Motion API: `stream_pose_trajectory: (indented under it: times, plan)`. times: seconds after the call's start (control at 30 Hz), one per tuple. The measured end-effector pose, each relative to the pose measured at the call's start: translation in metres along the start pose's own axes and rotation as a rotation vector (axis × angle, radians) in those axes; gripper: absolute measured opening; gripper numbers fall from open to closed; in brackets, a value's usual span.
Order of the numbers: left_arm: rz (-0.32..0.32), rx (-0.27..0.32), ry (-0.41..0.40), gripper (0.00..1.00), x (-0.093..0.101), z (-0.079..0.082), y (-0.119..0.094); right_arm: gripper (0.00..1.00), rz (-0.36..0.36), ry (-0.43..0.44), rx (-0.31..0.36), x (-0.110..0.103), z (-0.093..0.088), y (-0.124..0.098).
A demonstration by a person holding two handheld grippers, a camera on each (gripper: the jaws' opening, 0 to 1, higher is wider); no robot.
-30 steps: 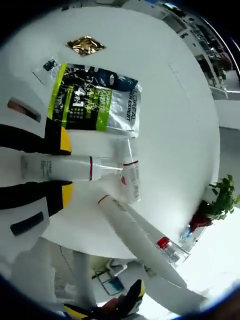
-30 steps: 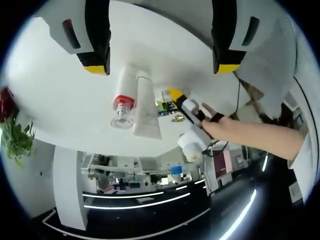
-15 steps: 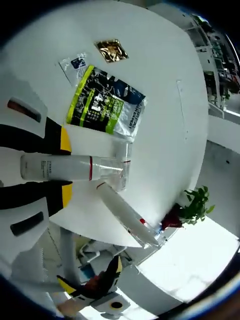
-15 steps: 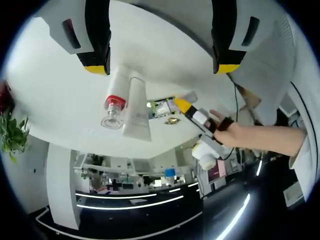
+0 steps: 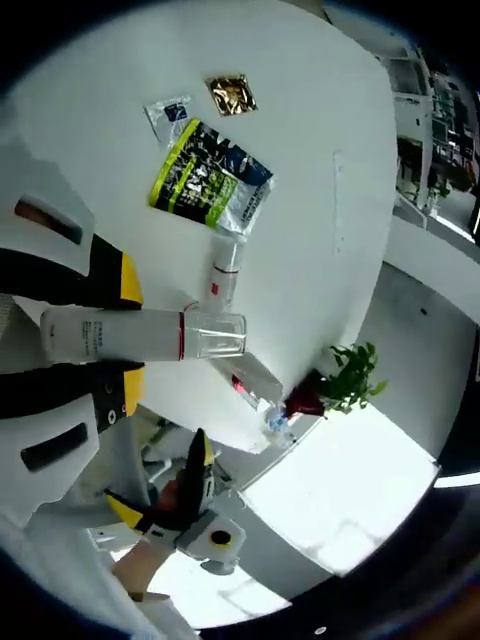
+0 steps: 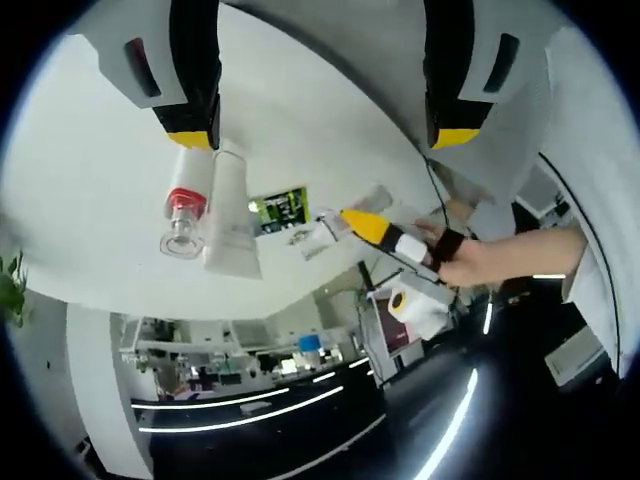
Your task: Arrange the skincare products in the storage area until every visible bottle or jar stands upright without overlapping.
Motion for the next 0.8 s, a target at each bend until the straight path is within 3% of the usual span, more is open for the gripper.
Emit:
stream_pose_trajectory:
  times: [0.13, 0.37, 0.53, 0.7, 0.8]
  plan:
    - [-0.05, 0.015, 0.027, 0.22, 0.018, -0.001, -0.01, 0.84, 0.048, 0.023, 0.016, -0.006, 0.003, 0.0]
    - [-0.205, 0.103, 0.008, 0.22, 0.055, 0.006, -0.029, 0.8, 0.176, 0.172, 0.208, -0.023, 0.038, -0.01]
    - [-0.279, 0.152, 0.008, 0.22, 0.075, 0.008, -0.042, 0.74, 0.227, 0.177, 0.247, -0.032, 0.055, -0.012]
    - [-0.339, 0.174, 0.054, 0.22, 0.094, 0.005, -0.049, 0.67, 0.373, 0.232, 0.322, -0.054, 0.076, -0.016]
    - [-0.372, 0.186, 0.067, 0.22, 0.102, 0.005, -0.051, 0.66, 0.411, 0.252, 0.338, -0.059, 0.082, -0.016]
Point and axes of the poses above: the point that each gripper's makers call its tool centre point, and the gripper's own axes: y roughly forward along the fingers, x roughly to its right, z roughly out of its top, the point moved 3 cm from there along -y, roughly backward along the fingers, and after that the axes turned 6 degrees about -x, right-handed, at the moved point
